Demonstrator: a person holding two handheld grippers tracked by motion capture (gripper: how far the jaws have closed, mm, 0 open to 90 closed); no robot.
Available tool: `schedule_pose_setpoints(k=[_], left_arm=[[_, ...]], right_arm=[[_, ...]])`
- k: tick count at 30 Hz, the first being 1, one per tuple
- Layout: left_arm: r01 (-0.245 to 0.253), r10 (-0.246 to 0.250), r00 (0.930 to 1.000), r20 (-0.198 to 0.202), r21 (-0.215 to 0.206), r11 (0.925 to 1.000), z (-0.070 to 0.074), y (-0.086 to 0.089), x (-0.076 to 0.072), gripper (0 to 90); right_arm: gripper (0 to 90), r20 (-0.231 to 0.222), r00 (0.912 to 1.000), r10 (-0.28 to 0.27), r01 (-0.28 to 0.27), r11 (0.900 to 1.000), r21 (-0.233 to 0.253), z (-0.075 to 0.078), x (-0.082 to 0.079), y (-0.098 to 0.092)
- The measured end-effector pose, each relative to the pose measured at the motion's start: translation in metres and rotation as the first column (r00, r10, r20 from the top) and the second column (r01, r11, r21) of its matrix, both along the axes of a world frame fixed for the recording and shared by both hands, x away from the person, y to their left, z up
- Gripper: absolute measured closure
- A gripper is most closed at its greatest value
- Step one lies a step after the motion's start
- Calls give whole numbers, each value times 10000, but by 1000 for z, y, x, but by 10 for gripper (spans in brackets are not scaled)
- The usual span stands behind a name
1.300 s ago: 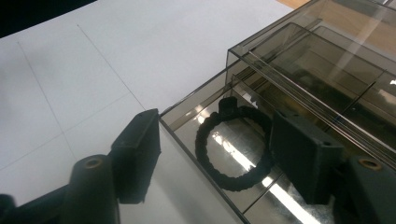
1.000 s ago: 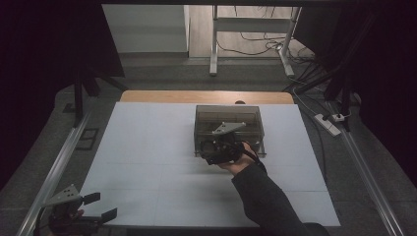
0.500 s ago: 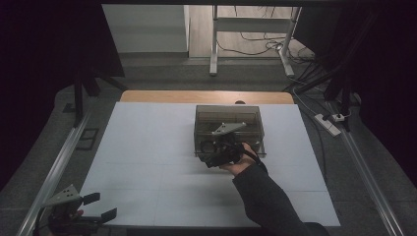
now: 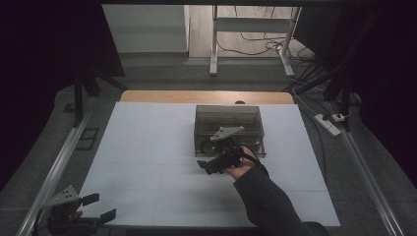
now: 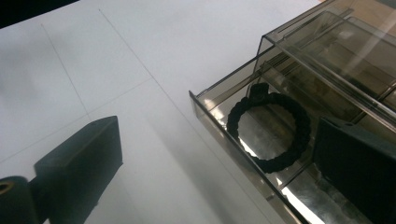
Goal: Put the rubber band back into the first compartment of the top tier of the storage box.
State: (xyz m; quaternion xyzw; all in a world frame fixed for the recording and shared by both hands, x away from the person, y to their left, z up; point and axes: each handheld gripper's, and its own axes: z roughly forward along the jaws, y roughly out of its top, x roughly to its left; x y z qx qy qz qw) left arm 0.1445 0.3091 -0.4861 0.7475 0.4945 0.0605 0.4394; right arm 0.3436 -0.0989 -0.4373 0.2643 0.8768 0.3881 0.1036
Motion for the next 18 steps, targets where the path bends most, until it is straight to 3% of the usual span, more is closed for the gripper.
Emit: schedule_pose_setpoints(k=[18], left_arm=[[73, -73, 10000, 3, -53, 10000, 0, 0, 2, 32]], right_arm=[[0, -17, 10000, -19, 19, 9997, 250, 1, -11, -8]])
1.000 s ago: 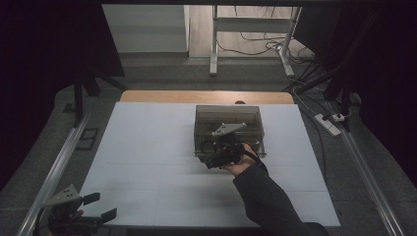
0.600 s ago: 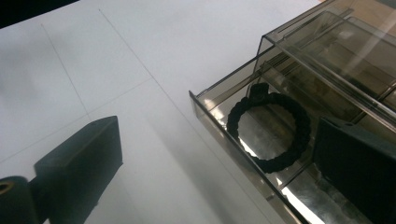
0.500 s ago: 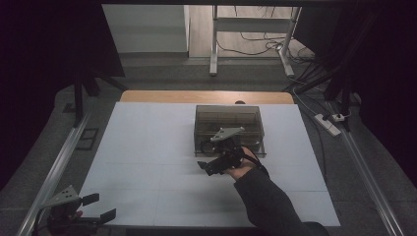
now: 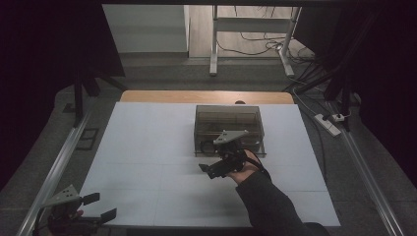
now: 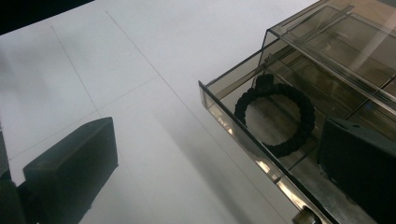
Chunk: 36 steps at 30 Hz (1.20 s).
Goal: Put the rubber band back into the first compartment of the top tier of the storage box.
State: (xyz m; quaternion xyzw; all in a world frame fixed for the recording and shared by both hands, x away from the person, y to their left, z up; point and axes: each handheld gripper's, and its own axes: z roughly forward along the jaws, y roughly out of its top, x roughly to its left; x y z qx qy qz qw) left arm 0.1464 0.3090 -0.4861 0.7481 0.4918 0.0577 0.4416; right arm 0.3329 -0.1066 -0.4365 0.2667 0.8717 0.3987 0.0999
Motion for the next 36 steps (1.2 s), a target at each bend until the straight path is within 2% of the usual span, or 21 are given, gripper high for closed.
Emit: schedule_pose_setpoints(k=[10, 19, 26, 31, 36], left_arm=[[86, -86, 10000, 26, -41, 10000, 0, 0, 1, 24], [89, -90, 9999, 131, 49, 9999, 1, -1, 0, 23], [64, -67, 9999, 140, 170, 9998, 1, -2, 0, 27], [69, -73, 9999, 87, 395, 9992, 2, -5, 1, 31], [73, -78, 9999, 98, 416, 9991, 2, -4, 1, 30]], right_arm=[[0, 172, 9998, 35, -33, 10000, -65, 2, -7, -3], [0, 132, 9999, 13, -15, 9999, 126, 5, -16, -6], [0, 263, 9996, -74, 65, 9995, 320, 6, -22, -10], [0, 157, 9998, -76, 71, 9995, 316, 6, -27, -13], [0, 13, 10000, -42, 42, 9999, 147, 2, -31, -17]])
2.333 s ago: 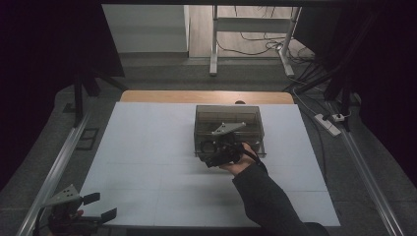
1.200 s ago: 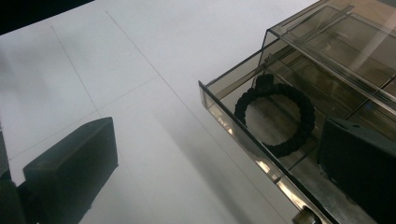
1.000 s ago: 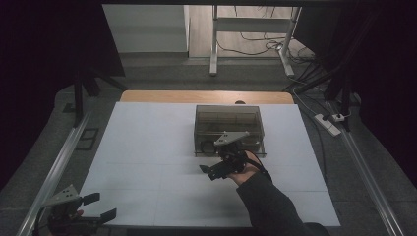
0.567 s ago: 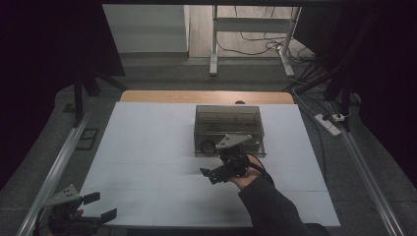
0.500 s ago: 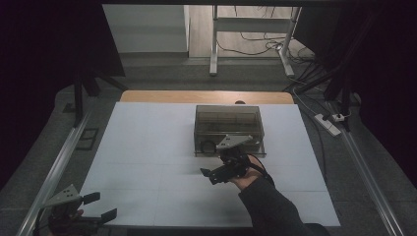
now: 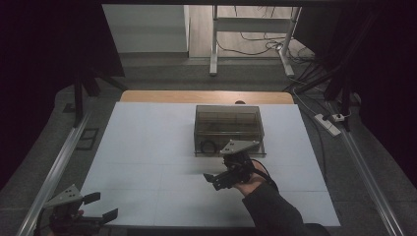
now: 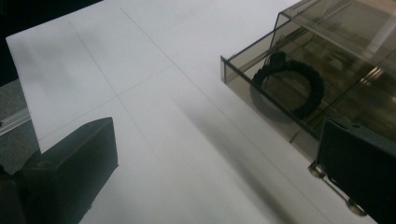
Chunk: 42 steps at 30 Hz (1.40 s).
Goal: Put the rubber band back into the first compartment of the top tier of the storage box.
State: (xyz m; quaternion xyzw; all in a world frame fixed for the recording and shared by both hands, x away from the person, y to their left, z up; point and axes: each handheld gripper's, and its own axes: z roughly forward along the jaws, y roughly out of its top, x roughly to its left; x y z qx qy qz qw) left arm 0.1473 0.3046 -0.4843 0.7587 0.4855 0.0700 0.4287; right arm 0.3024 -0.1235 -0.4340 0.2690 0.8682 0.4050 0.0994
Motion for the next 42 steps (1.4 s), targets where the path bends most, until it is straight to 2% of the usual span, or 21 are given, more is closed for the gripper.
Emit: schedule_pose_setpoints(k=[7, 15, 27, 42], left_arm=[[157, -157, 9999, 34, -5, 9999, 0, 0, 0, 30], [279, -278, 9996, 73, -156, 9995, 0, 1, 0, 30], [313, -311, 9995, 49, -256, 9992, 0, 2, 0, 30], [284, -283, 9996, 20, -323, 9991, -1, 2, 0, 30]], right_arm=[[0, -39, 10000, 31, -32, 10000, -35, 0, -5, -3], [0, 115, 9998, 177, -175, 9997, -197, -1, -9, -4], [0, 163, 9996, 237, -235, 9996, -122, 2, -14, -11], [0, 367, 9993, 20, -15, 9999, -152, 0, -25, -31]])
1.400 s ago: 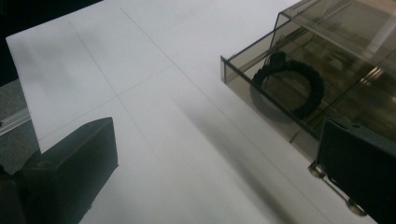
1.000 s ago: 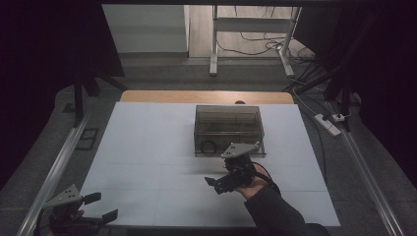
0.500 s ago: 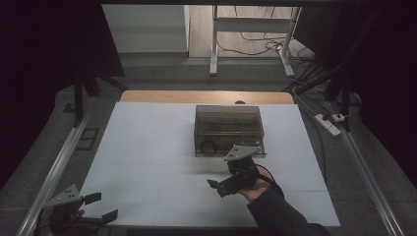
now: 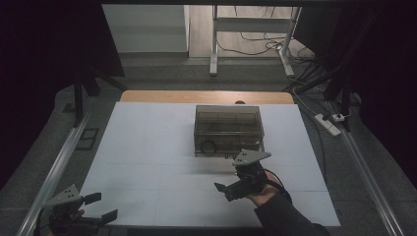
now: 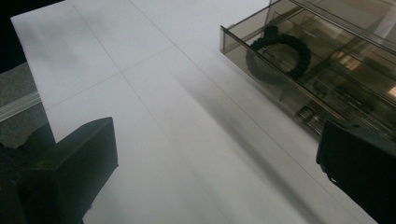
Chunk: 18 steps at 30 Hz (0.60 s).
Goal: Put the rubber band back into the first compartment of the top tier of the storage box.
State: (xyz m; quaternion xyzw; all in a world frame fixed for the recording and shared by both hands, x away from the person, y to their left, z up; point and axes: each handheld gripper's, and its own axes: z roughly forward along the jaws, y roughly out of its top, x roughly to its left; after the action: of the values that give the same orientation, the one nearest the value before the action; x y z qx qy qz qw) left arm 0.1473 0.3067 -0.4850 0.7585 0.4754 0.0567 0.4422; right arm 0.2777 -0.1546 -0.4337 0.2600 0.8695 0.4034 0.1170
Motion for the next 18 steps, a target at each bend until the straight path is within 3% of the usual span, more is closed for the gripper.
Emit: schedule_pose_setpoints(k=[18], left_arm=[[-48, 48, 10000, -20, -47, 10000, 0, 1, 0, 29]], right_arm=[[0, 280, 9937, -1088, 1091, 9940, -74, -7, -15, -45]])
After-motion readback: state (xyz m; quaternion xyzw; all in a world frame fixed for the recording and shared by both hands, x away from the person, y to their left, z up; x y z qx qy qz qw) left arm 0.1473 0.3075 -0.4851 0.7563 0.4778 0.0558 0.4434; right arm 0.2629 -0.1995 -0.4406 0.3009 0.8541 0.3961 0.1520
